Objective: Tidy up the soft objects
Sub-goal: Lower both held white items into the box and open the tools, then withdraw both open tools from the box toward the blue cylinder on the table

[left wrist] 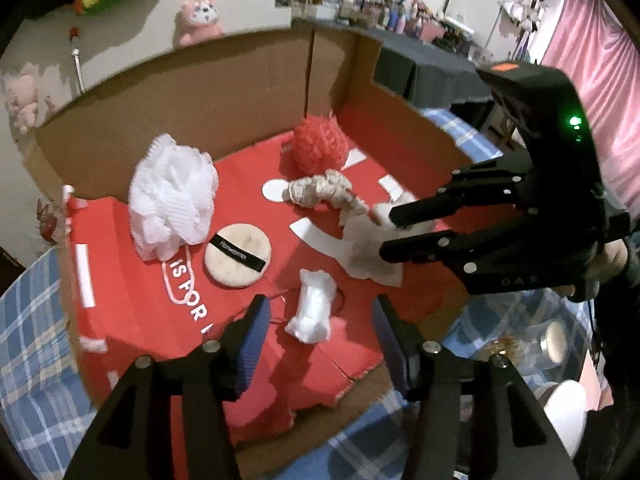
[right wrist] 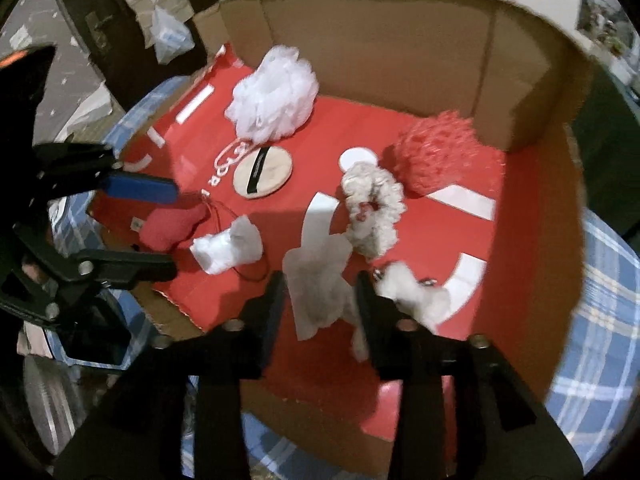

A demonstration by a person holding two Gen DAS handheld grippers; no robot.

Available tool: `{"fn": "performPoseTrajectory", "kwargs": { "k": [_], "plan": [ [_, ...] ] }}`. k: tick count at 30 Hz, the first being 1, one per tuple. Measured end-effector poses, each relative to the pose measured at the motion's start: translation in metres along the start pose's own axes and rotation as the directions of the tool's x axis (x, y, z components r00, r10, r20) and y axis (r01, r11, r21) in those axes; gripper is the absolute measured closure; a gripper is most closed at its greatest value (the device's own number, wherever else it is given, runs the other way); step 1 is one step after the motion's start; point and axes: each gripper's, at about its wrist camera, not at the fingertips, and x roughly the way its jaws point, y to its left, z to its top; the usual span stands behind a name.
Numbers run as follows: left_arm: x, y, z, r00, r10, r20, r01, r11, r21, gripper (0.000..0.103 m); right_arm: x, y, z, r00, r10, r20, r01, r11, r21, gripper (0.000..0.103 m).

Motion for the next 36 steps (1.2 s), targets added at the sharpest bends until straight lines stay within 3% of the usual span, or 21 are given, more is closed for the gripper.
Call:
{"fn": "performPoseTrajectory", "kwargs": {
  "k": [1, 6, 8, 14, 19, 27, 33, 36],
  "plan": [
    [-0.009, -0.002, -0.002, 1.000, 0.008, 0.021, -0.007, 1.000, -0.009, 0.041, -0.011, 0.002, -0.002, 1.000, -0.006, 0.024, 0.006, 1.000, 0.005, 0.041],
    [-0.052, -0.010, -0.017, 0.992, 0.036, 0.121, -0.030, 0.998, -0.047, 0.025, -0.062, 0.018, -0.017, 0.991, -0.067, 0.113, 0.065, 0.998, 0.019, 0.040],
    [-0.070, -0.019, -0.025, 0.985, 0.043, 0.165, -0.034, 0.998, -0.060, 0.017, -0.084, 0.028, -0.025, 0.984, -0.089, 0.152, 0.088, 0.996, 0.018, 0.030],
    [-0.114, -0.049, -0.058, 0.953, 0.083, 0.293, -0.069, 0.996, -0.057, 0.006, -0.136, 0.057, -0.060, 0.954, -0.137, 0.268, 0.127, 0.990, 0.056, 0.023],
    [-0.138, -0.069, -0.089, 0.919, 0.115, 0.376, -0.089, 0.992, -0.085, 0.002, -0.165, 0.087, -0.096, 0.919, -0.200, 0.341, 0.192, 0.980, 0.058, 0.019],
    [-0.166, -0.092, -0.142, 0.854, 0.167, 0.492, -0.104, 0.983, -0.153, 0.000, -0.186, 0.122, -0.158, 0.832, -0.336, 0.441, 0.301, 0.942, 0.149, 0.018],
    [-0.169, -0.107, -0.178, 0.819, 0.199, 0.538, -0.106, 0.974, -0.199, 0.000, -0.174, 0.138, -0.197, 0.814, -0.360, 0.455, 0.303, 0.933, 0.197, 0.016],
    [-0.161, -0.113, -0.193, 0.812, 0.233, 0.535, -0.130, 0.966, -0.223, 0.000, -0.164, 0.143, -0.212, 0.803, -0.378, 0.460, 0.307, 0.925, 0.225, 0.016]
  ]
}}
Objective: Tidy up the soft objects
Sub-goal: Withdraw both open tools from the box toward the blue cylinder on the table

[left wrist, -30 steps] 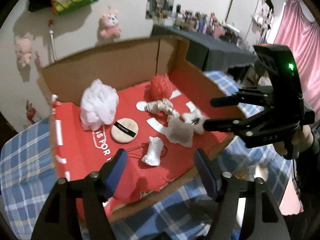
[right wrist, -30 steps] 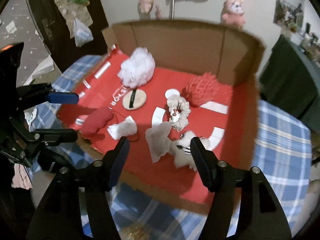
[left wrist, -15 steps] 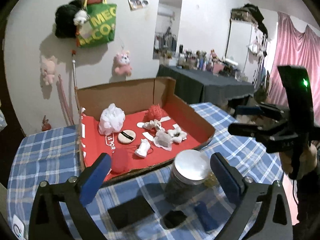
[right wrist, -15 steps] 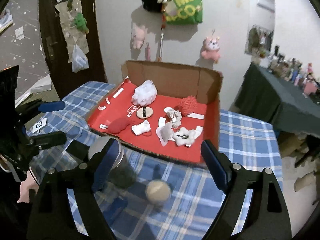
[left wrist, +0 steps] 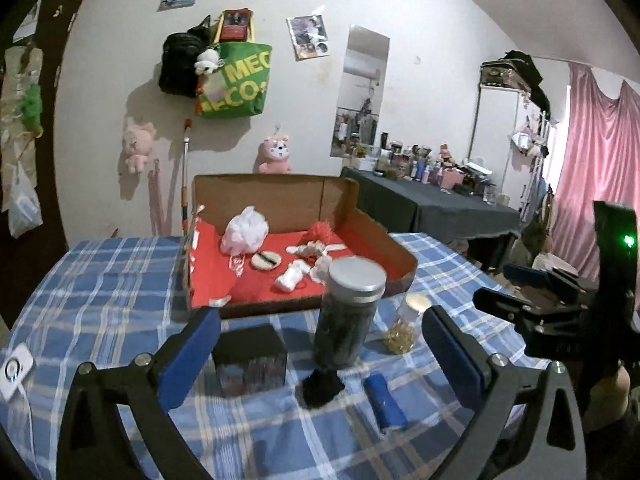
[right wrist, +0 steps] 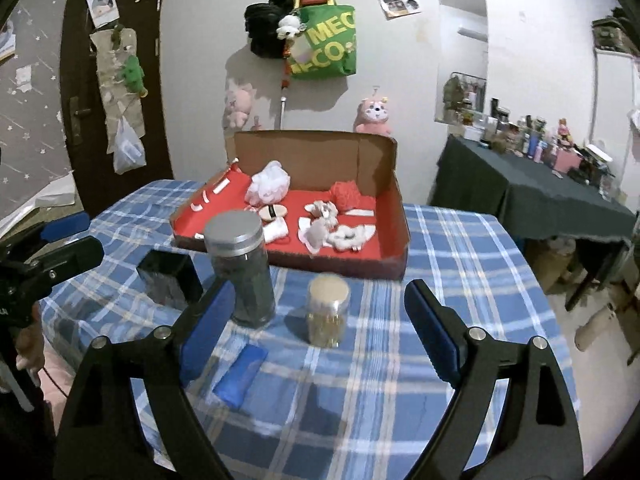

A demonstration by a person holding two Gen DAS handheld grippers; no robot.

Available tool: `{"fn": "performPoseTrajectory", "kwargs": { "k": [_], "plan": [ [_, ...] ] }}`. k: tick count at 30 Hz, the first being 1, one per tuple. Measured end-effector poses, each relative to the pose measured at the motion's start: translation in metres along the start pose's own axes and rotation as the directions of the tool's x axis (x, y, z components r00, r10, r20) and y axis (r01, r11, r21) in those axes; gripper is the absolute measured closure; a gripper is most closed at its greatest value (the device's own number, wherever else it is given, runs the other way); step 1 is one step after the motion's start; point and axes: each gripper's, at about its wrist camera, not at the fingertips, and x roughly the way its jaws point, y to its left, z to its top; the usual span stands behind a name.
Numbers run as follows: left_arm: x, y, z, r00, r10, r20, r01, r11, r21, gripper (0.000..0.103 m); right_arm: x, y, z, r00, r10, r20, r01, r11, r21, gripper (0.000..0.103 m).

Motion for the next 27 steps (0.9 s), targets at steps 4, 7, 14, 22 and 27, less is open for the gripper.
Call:
{"fn": "performPoseTrajectory", "kwargs": {
  "k": [4, 7, 14, 22, 27],
  "plan": [
    [0.002, -0.004, -0.021, 0.999, 0.047, 0.000, -0.047, 0.999, 0.007, 0.000, 0.006, 0.003, -0.025, 1.000, 0.001, -0.014, 0.000, 0.999, 0.046, 0.016],
    [0.012, -0.004, -0.037, 0.998, 0.059, -0.022, -0.059, 0.998, 0.007, 0.000, 0.013, 0.006, -0.042, 1.000, -0.010, -0.020, 0.011, 0.998, 0.063, 0.016],
    [0.034, 0.001, -0.068, 0.991, 0.108, -0.076, -0.110, 0.994, -0.022, 0.000, 0.032, 0.006, -0.066, 0.998, -0.019, -0.065, 0.025, 0.995, 0.095, 0.016],
    [0.054, 0.002, -0.092, 0.978, 0.147, -0.150, -0.148, 0.989, 0.000, 0.000, 0.050, 0.009, -0.081, 0.992, -0.012, -0.124, 0.026, 0.994, 0.106, 0.016],
    [0.062, 0.006, -0.098, 0.972, 0.151, -0.180, -0.156, 0.988, -0.011, 0.000, 0.058, 0.008, -0.085, 0.989, 0.005, -0.149, 0.013, 0.993, 0.120, 0.016]
  ]
}}
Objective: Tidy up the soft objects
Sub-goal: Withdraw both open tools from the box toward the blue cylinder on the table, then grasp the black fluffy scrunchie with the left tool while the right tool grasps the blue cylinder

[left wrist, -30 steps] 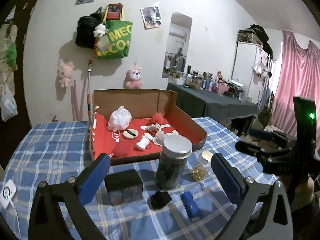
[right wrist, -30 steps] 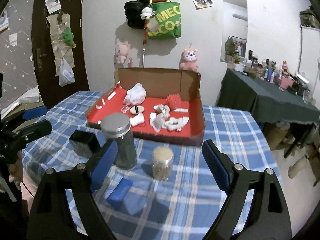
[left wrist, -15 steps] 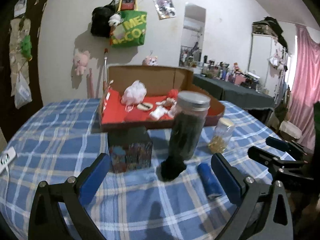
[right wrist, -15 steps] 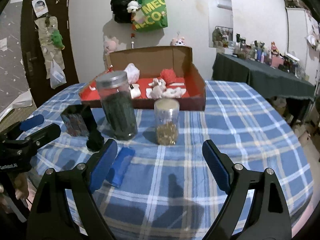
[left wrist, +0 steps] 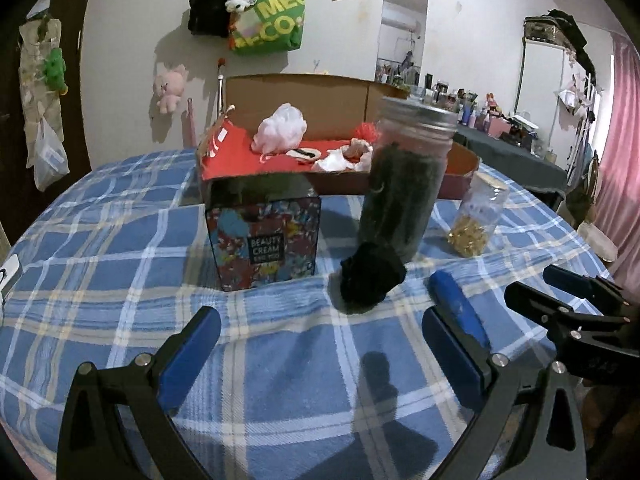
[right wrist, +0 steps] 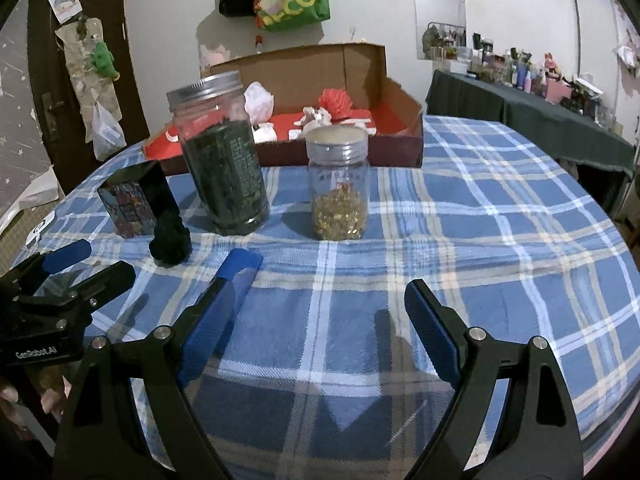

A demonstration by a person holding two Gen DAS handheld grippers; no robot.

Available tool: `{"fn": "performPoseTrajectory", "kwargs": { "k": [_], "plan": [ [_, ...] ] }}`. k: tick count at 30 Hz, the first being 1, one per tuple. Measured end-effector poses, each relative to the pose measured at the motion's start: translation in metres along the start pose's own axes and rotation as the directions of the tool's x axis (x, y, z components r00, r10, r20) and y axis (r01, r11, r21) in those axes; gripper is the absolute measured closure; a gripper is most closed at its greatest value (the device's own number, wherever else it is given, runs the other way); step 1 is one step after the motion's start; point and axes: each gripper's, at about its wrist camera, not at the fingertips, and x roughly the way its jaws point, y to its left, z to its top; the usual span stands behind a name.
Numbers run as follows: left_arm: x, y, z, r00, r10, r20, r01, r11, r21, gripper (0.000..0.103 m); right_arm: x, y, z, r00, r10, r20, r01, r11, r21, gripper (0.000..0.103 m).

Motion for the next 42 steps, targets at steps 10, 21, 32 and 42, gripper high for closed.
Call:
{"fn": "performPoseTrajectory", "kwargs": {
  "k": [10, 21, 32, 42],
  "plan": [
    [0.000, 0.017, 0.000, 0.999, 0.050, -0.009, -0.050, 0.999, -0.009, 0.000, 0.023, 0.015, 0.002, 0.994, 0.085, -0.074, -0.086, 0.996, -0.001, 0.016],
    [0.005, 0.021, 0.006, 0.998, 0.067, -0.017, -0.067, 0.998, -0.002, 0.000, 0.031, 0.040, 0.000, 0.993, 0.035, -0.110, -0.049, 0.991, -0.122, 0.016],
    [0.017, -0.006, 0.016, 0.998, -0.032, -0.045, 0.034, 0.998, 0.060, 0.002, 0.028, -0.007, 0.008, 0.992, 0.060, -0.110, -0.068, 0.995, -0.068, 0.016],
    [0.043, -0.025, 0.025, 0.985, -0.097, -0.142, 0.112, 0.988, 0.103, 0.050, 0.038, 0.016, 0.011, 0.986, 0.119, -0.115, -0.142, 0.966, -0.214, 0.060]
  ]
}}
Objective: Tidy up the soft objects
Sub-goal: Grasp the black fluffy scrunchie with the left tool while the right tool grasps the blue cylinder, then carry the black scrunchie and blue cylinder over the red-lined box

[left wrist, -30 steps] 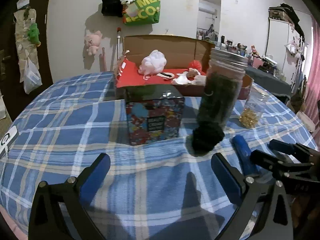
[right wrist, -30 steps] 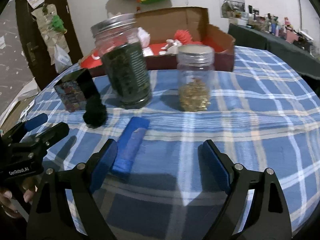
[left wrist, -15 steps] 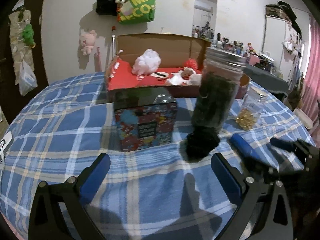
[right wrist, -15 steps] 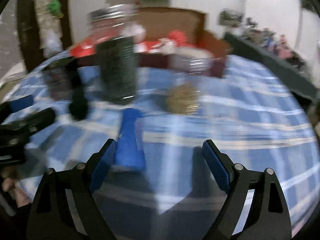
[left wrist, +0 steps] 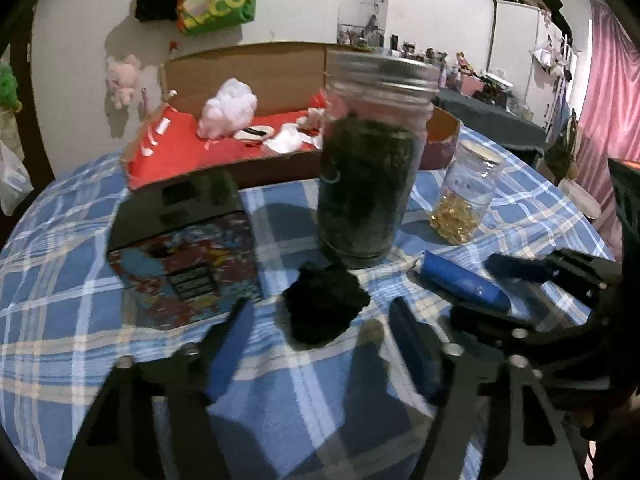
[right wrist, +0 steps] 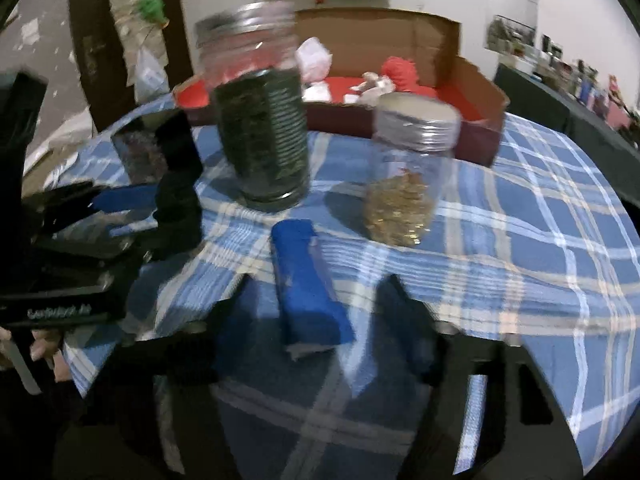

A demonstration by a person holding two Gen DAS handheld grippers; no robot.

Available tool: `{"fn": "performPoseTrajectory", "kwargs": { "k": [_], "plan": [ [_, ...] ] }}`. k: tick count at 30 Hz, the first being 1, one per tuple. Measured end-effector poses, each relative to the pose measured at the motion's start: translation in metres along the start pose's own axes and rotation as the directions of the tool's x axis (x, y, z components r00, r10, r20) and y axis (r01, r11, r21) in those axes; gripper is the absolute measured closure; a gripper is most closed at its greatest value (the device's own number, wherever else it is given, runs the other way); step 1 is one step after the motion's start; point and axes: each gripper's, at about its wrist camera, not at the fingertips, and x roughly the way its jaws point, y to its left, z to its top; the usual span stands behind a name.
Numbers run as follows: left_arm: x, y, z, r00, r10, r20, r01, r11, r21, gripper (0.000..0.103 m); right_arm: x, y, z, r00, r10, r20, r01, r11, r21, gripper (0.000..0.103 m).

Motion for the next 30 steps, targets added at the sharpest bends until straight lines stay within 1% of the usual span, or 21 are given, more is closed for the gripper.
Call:
{"fn": "performPoseTrajectory", "kwargs": {
  "k": [1, 2, 5, 9, 12, 22, 30],
  "plan": [
    [0.002, 0.000, 0.001, 1.000, -0.012, -0.008, 0.012, 1.000, -0.004, 0.059, -0.002, 0.003, -0.003, 1.000, 0.016, 0.006, -0.016, 1.000, -0.005, 0.078],
    [0.004, 0.001, 0.001, 0.999, -0.027, -0.019, 0.026, 1.000, -0.011, 0.071, -0.004, 0.004, -0.005, 1.000, 0.020, 0.015, -0.020, 1.000, -0.007, 0.079],
    [0.003, 0.003, 0.000, 0.999, -0.042, -0.013, 0.042, 0.999, -0.024, 0.074, -0.011, 0.007, -0.007, 0.998, 0.045, 0.050, -0.045, 0.999, -0.009, 0.080],
    [-0.005, 0.002, -0.002, 0.998, -0.059, -0.004, 0.058, 0.998, -0.023, 0.075, -0.020, 0.010, -0.004, 0.995, 0.048, 0.085, -0.048, 0.999, -0.003, 0.080],
    [-0.007, -0.001, -0.003, 0.998, -0.068, -0.001, 0.068, 0.998, -0.013, 0.075, -0.023, 0.010, 0.000, 0.994, 0.049, 0.093, -0.049, 0.999, 0.001, 0.080],
    [-0.015, -0.007, -0.005, 0.996, -0.089, 0.005, 0.089, 0.996, 0.003, 0.075, -0.026, 0.009, 0.001, 0.995, 0.048, 0.092, -0.050, 0.999, 0.014, 0.080],
    [-0.018, -0.002, -0.008, 0.997, -0.083, 0.001, 0.083, 0.997, -0.011, 0.075, -0.030, 0.004, -0.002, 0.995, 0.044, 0.092, -0.047, 0.998, 0.029, 0.080]
  ]
}}
